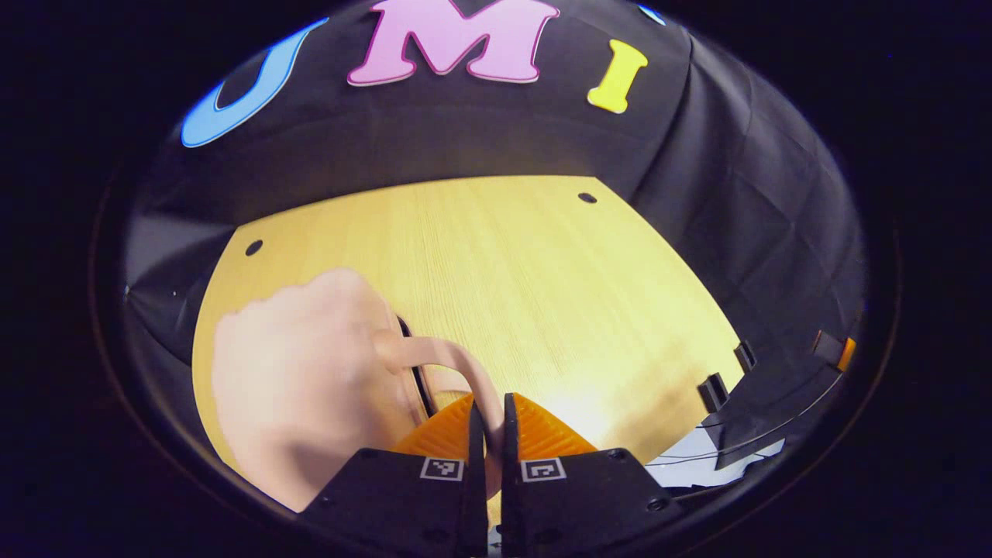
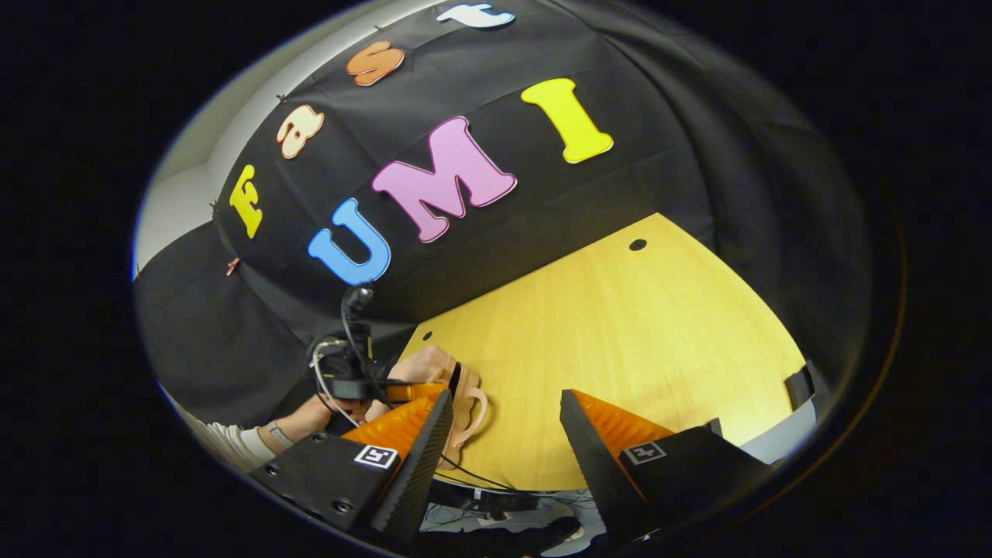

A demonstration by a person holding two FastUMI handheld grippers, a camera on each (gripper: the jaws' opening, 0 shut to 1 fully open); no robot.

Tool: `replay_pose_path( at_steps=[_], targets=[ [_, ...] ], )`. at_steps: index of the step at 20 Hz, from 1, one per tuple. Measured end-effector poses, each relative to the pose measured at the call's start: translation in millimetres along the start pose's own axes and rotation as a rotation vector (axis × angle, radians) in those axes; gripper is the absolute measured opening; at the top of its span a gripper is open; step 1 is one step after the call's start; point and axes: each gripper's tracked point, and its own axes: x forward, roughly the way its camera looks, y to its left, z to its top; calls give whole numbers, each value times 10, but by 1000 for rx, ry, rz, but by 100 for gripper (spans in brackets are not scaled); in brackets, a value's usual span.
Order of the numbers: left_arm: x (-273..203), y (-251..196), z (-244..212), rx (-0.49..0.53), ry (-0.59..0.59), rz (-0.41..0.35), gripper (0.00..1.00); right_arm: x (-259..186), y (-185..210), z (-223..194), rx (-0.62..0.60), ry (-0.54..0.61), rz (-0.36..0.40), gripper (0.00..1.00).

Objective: First open the suitcase, pack the skin care products into it, and then close the suitcase.

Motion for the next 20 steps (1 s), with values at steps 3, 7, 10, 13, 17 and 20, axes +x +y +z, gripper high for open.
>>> replay_pose_path(
  at_steps=[3, 7, 10, 13, 17, 20],
  targets=[
    [87, 116, -151, -9, 75, 15, 18, -69, -190, 10, 9, -17, -42, 89],
    [-57, 122, -42, 55, 47, 61, 55, -50, -335, 37, -34, -24, -57, 89],
    [-414, 36, 281, 86, -94, 125, 80, 18, -488, 130, -158, -6, -72, 91],
    [-991, -268, 764, 75, -313, 163, 87, 72, -432, 432, -274, -28, -42, 97],
    [-1883, -607, 1231, 21, -593, 218, 90, 162, -174, 828, -407, -92, 16, 97],
    [-2488, -754, 1453, -3, -787, 237, 91, 128, 154, 1065, -468, -155, 57, 97]
  ],
)
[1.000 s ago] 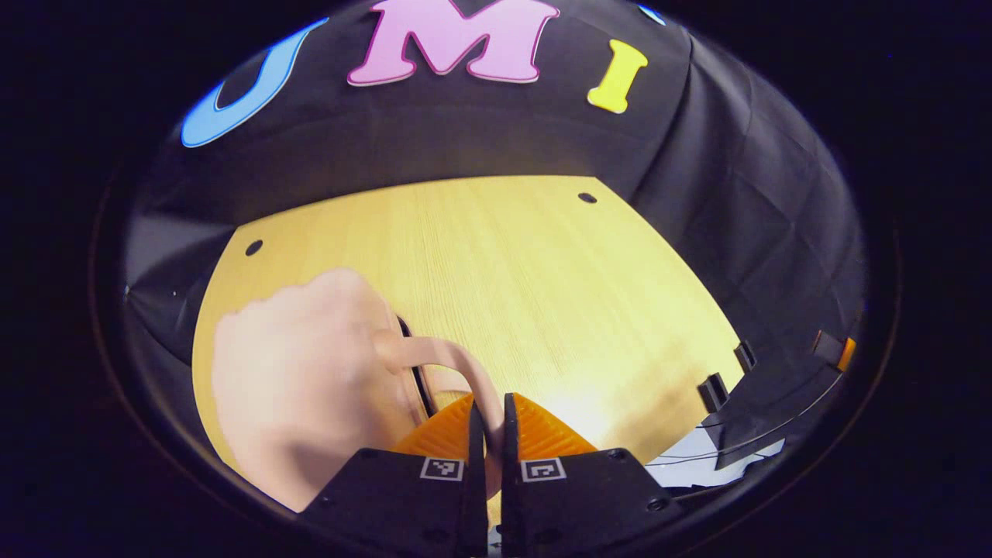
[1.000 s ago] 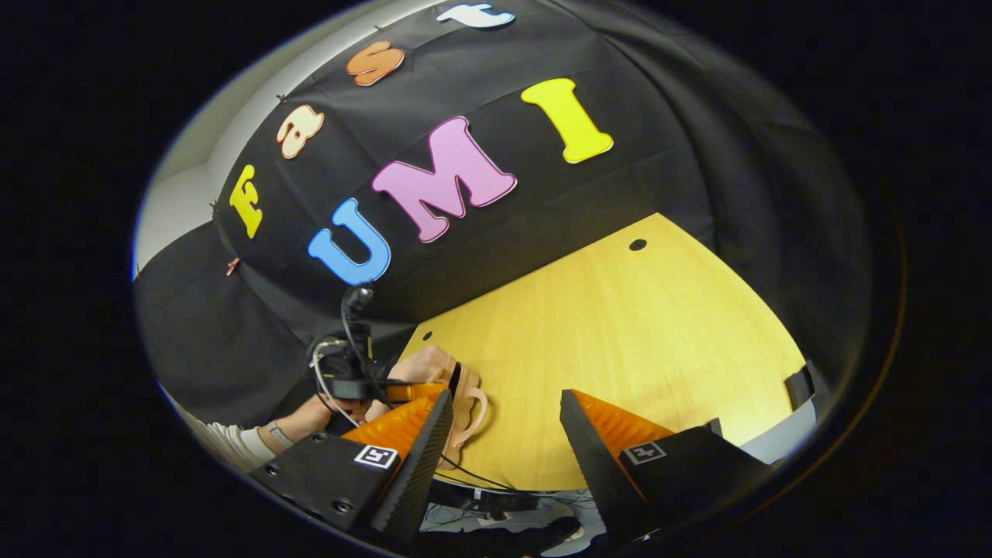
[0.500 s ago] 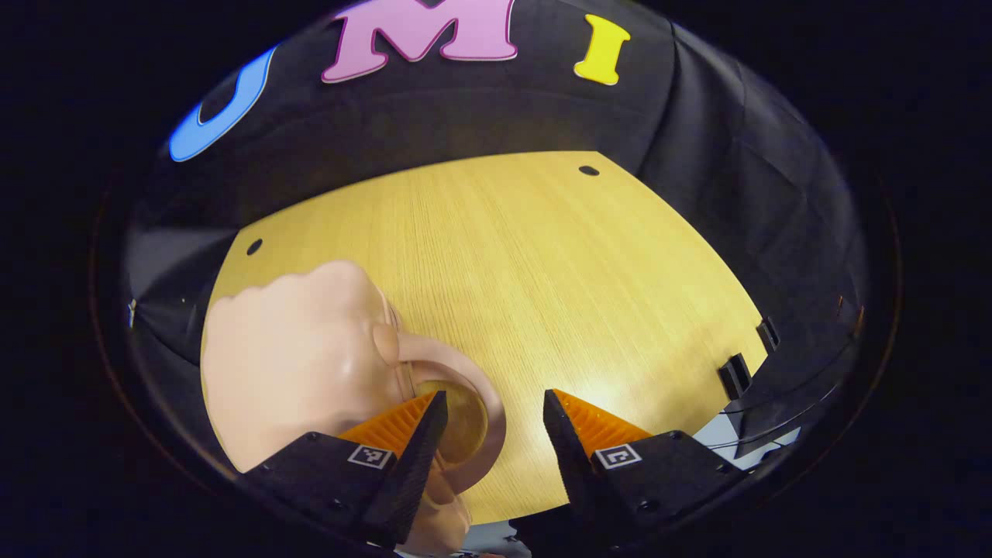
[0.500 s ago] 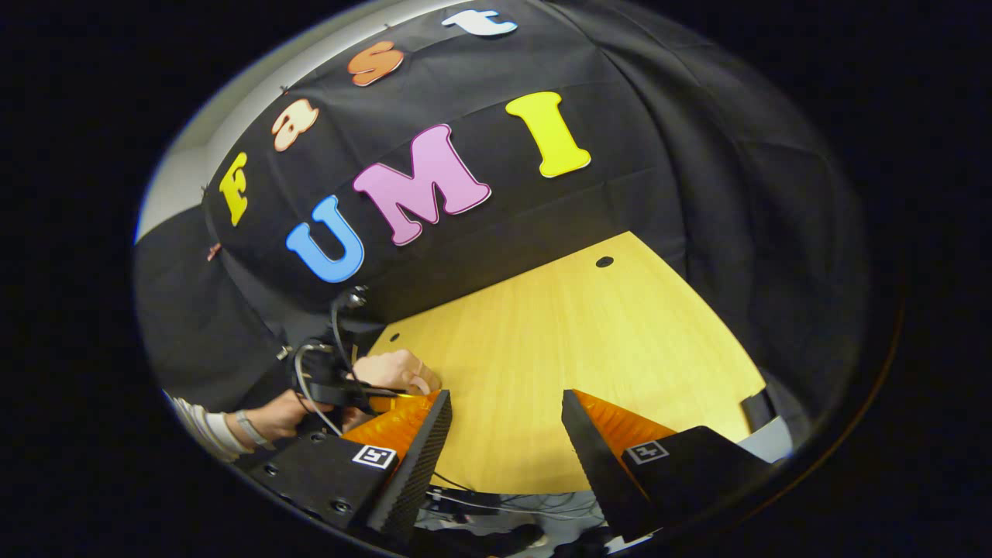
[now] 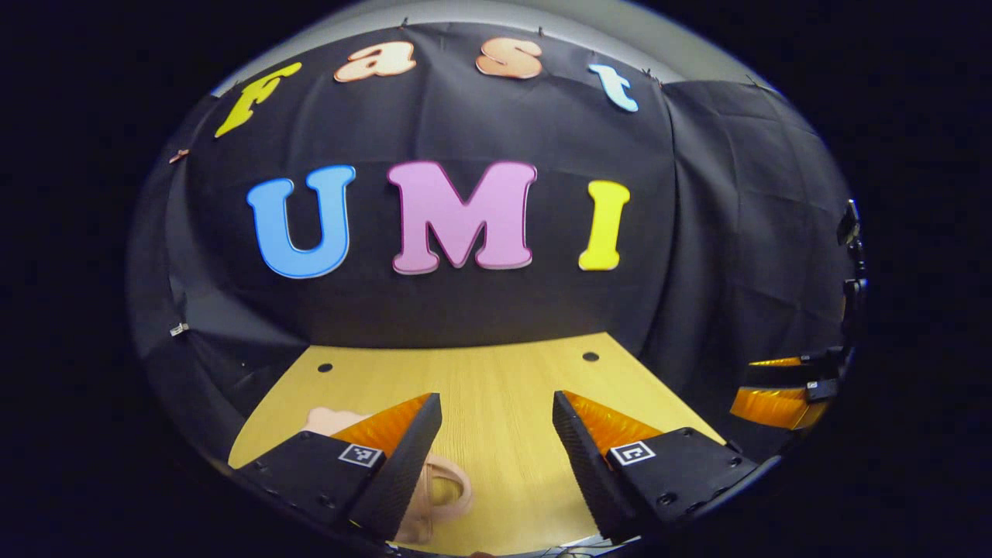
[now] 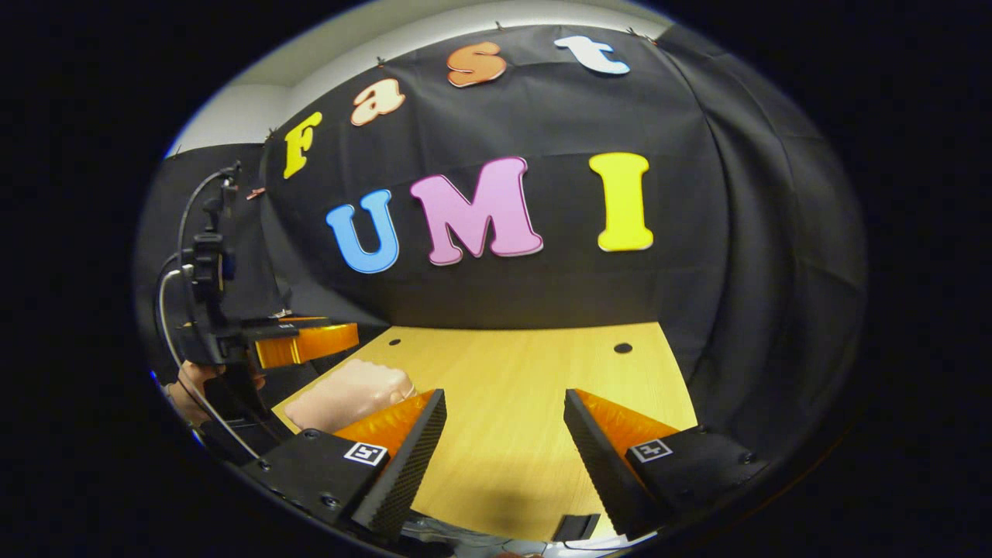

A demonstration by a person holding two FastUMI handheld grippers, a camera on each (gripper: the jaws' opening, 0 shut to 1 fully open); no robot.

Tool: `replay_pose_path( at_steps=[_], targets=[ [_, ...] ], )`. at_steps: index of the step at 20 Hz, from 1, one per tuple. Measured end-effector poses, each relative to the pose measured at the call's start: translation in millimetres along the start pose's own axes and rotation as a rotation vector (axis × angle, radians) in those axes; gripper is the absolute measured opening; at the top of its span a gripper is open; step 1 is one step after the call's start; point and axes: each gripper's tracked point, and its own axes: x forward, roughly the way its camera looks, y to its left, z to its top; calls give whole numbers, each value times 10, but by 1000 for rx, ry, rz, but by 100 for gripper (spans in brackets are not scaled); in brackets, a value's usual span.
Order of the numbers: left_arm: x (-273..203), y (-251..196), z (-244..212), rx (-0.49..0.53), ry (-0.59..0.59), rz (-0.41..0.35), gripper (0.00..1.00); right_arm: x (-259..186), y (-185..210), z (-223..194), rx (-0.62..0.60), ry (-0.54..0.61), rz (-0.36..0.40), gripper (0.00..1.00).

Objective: First open the suitcase, pack the skin care products into it, and then close the suitcase.

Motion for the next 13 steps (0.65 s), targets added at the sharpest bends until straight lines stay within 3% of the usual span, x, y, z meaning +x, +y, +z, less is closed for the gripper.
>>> replay_pose_path(
  at_steps=[5, 9, 13],
  targets=[
    [-352, 89, 434, -11, -137, 6, 96, -115, 291, 609, -60, -145, -23, 97],
    [-647, 329, 892, -6, -347, 60, 96, -274, 499, 945, -91, -239, -76, 96],
    [-782, 295, 1000, 56, -379, -5, 95, -402, 643, 1094, -140, -283, -166, 96]
  ],
)
